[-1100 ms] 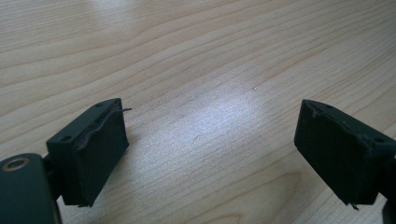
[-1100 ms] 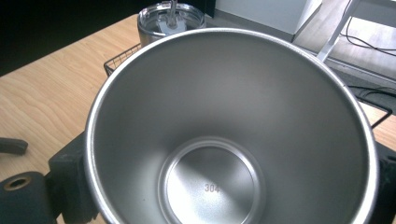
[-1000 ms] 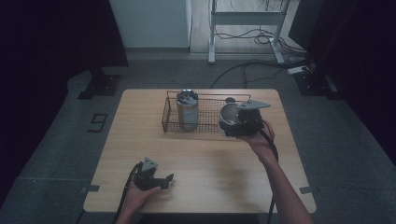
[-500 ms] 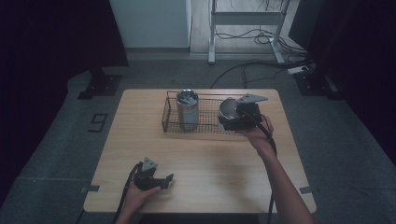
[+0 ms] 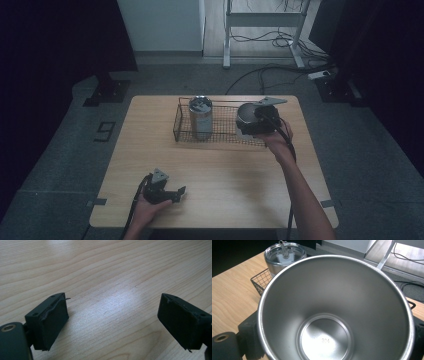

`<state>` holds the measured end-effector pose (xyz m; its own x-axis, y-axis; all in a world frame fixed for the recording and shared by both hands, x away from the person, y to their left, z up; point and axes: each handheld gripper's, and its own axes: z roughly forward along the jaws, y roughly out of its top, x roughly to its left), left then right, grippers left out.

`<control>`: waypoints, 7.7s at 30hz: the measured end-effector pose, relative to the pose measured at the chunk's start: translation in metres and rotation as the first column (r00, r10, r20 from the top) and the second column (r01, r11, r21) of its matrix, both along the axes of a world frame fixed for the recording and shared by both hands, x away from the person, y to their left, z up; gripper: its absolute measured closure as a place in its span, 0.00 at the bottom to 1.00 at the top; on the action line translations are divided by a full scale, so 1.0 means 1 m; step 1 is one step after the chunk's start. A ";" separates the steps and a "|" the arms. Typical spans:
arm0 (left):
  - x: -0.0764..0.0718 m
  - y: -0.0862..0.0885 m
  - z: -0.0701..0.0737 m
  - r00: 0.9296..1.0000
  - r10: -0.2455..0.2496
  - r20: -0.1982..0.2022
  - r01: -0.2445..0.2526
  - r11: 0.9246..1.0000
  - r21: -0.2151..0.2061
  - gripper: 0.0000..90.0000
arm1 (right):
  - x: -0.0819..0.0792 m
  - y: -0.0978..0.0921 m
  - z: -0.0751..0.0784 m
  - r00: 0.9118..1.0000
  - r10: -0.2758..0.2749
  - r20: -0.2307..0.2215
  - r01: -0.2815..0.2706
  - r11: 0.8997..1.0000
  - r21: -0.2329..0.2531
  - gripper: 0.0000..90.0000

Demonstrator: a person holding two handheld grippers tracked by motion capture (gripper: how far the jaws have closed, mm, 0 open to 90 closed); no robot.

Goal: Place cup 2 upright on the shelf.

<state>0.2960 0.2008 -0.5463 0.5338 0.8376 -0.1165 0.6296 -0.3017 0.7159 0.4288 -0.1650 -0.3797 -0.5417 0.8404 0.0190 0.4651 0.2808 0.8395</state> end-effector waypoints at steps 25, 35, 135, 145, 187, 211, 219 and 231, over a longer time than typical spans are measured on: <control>0.000 0.000 0.000 1.000 -0.003 -0.004 0.003 1.000 0.002 0.11 | 0.032 -0.013 -0.007 0.998 -0.053 -0.019 0.053 0.998 -0.018 0.08; 0.001 0.001 0.000 1.000 -0.003 -0.005 0.003 1.000 0.002 0.11 | 0.044 -0.015 -0.013 0.998 -0.061 -0.027 0.060 0.998 -0.014 0.08; 0.001 0.001 -0.001 1.000 -0.010 -0.016 0.010 1.000 0.008 0.11 | 0.117 -0.002 -0.087 0.976 -0.122 -0.179 0.104 0.989 -0.103 0.08; 0.001 0.001 -0.001 1.000 -0.010 -0.016 0.010 1.000 0.007 0.11 | 0.119 0.001 -0.094 0.973 -0.118 -0.198 0.094 0.988 -0.124 0.08; 0.001 0.000 -0.001 1.000 -0.022 -0.014 0.022 1.000 0.012 0.11 | 0.108 -0.004 -0.077 0.971 -0.185 -0.151 0.177 0.982 -0.060 0.00; 0.001 -0.001 -0.001 1.000 -0.022 -0.014 0.022 1.000 0.017 0.11 | 0.049 -0.021 -0.058 0.989 -0.135 -0.063 0.137 0.990 0.030 0.04; 0.001 -0.001 -0.001 1.000 -0.022 -0.014 0.022 1.000 0.019 0.11 | 0.018 -0.033 -0.057 0.995 -0.091 -0.036 0.093 0.994 0.058 0.10; 0.001 -0.001 0.000 1.000 -0.023 -0.015 0.023 0.999 0.024 0.11 | -0.036 -0.048 -0.076 0.999 -0.051 0.000 0.051 0.996 0.071 0.14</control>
